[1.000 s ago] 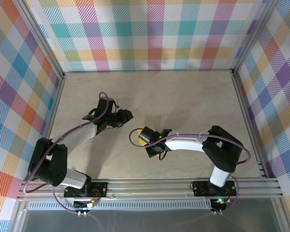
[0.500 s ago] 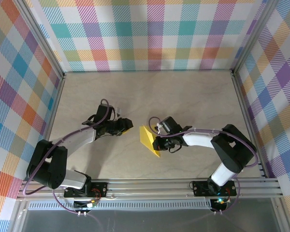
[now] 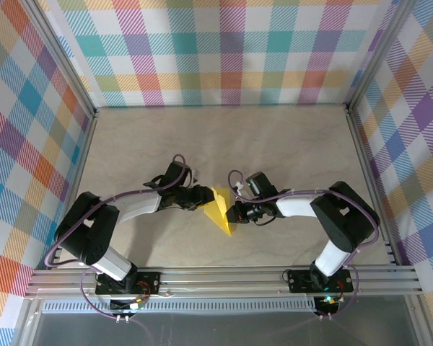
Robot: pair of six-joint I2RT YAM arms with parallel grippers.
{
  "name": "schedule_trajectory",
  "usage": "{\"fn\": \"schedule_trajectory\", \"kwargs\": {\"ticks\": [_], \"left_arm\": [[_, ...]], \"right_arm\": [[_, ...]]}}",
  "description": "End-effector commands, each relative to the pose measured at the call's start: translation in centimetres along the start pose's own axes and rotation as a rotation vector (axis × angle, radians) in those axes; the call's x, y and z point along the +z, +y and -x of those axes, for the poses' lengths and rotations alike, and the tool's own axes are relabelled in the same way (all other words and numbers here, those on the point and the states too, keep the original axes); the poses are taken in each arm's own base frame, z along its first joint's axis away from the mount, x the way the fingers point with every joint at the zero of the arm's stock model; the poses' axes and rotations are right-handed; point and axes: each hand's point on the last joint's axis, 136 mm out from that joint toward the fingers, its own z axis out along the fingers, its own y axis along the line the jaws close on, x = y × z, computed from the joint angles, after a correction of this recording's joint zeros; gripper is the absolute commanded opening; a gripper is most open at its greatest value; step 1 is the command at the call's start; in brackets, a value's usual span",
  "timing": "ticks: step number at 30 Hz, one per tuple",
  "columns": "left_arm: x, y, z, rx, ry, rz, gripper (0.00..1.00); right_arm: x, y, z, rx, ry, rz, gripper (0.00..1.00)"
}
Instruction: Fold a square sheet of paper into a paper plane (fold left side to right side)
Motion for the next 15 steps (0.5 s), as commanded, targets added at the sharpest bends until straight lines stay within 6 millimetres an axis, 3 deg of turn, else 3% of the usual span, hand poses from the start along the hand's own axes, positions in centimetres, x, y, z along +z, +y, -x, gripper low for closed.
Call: {"fn": "schedule_trajectory", "kwargs": {"ticks": [1,15], "left_arm": [[0.7,-1.3,0.7,0.020,-0.015,-0.007,0.38],[3.1,-0.7,0.3,0.026,0.002,0.035,0.40]], "right_arm": [[0.1,0.0,-0.2,0.002,0.012,0.026,0.00],[0.4,-0.7,-0.7,0.019,0.024,0.008,0.00]]}}
